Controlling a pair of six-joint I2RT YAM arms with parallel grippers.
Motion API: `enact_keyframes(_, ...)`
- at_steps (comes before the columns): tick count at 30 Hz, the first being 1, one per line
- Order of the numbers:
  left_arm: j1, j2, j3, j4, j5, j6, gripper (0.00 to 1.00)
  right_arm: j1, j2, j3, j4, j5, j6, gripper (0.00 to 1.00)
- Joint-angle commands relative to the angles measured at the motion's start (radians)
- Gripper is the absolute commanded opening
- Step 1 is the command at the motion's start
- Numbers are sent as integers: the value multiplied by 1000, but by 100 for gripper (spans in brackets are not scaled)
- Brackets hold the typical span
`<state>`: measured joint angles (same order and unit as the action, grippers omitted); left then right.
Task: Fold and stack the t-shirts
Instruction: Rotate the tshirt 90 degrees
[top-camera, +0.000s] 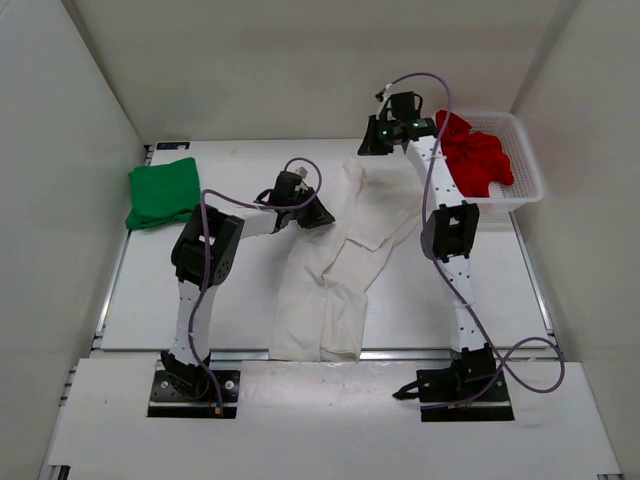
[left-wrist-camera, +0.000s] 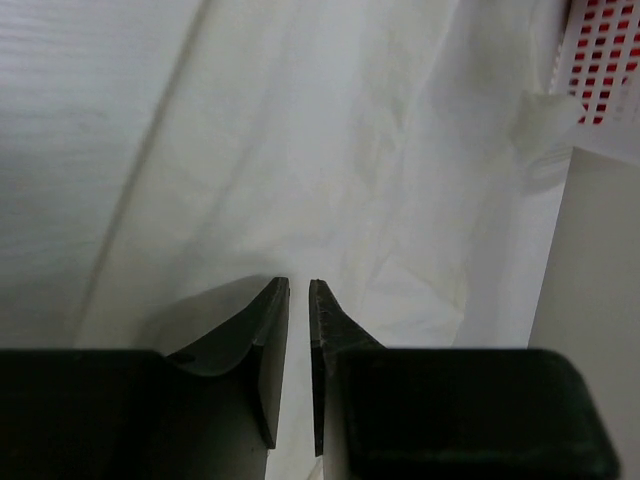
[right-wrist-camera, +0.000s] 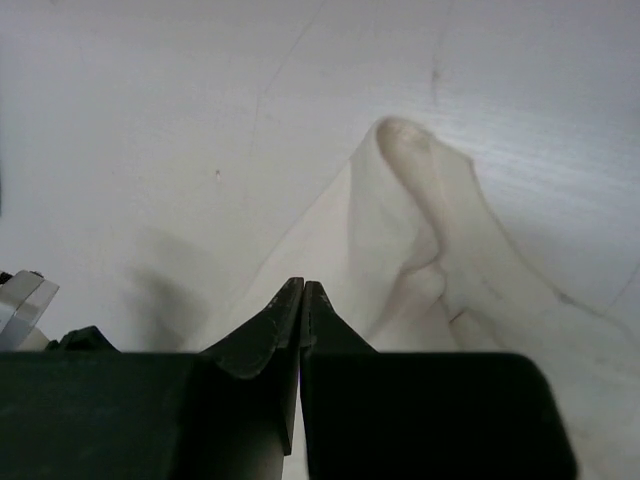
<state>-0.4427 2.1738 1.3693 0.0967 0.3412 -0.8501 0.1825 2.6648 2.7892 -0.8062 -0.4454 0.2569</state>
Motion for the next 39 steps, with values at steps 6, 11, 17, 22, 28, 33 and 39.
enact_keyframes(6,30,75,105,-38,77,-33,25,86,-285,-187,-278,287,-71,0)
enact_keyframes(11,133,47,-36,79,99,-138,24,135,-726,-927,87,389,-85,0)
enact_keyframes(17,213,-47,-173,184,122,-202,23,67,-956,-1591,426,160,33,24)
enact_keyframes(22,213,-162,-230,255,98,-212,25,109,-947,-1738,628,39,116,50)
enact_keyframes(28,182,-172,-121,81,-7,-76,28,48,-818,-1696,898,-58,264,67)
enact_keyframes(33,177,-65,-10,15,44,-67,27,11,-635,-1530,843,-76,317,58)
enact_keyframes(39,182,88,201,-95,53,-50,27,-6,-479,-1403,869,-102,367,3)
